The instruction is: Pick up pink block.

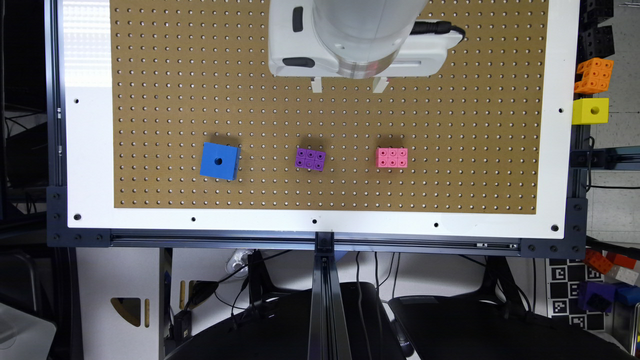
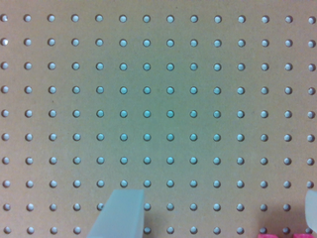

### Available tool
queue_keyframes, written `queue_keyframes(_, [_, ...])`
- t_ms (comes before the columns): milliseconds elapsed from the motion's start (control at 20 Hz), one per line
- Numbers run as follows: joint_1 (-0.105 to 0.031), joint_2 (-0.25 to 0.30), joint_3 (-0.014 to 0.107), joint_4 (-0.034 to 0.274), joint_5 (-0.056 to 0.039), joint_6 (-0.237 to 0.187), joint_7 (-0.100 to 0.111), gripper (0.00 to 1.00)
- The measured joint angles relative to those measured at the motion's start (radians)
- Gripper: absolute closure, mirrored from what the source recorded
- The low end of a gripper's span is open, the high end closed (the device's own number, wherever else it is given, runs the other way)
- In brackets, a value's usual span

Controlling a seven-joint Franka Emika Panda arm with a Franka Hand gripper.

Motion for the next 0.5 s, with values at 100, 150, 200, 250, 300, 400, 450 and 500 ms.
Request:
queue_keyframes(100, [0.0, 0.0, 0.0, 0.0, 0.0, 0.0, 0.0, 0.0])
queue_keyframes(150, [0.0, 0.0, 0.0, 0.0, 0.0, 0.0, 0.0, 0.0])
queue_keyframes(200, [0.0, 0.0, 0.0, 0.0, 0.0, 0.0, 0.0, 0.0])
queue_keyframes(250, [0.0, 0.0, 0.0, 0.0, 0.0, 0.0, 0.0, 0.0])
queue_keyframes(300, [0.0, 0.0, 0.0, -0.001, 0.0, 0.0, 0.0, 0.0])
queue_keyframes(400, [0.0, 0.0, 0.0, 0.0, 0.0, 0.0, 0.0, 0.0])
queue_keyframes(450, [0.003, 0.001, 0.0, 0.001, 0.0003, 0.002, 0.001, 0.0])
queue_keyframes(500, [0.005, 0.001, 0.001, 0.002, 0.0007, 0.002, 0.001, 0.0])
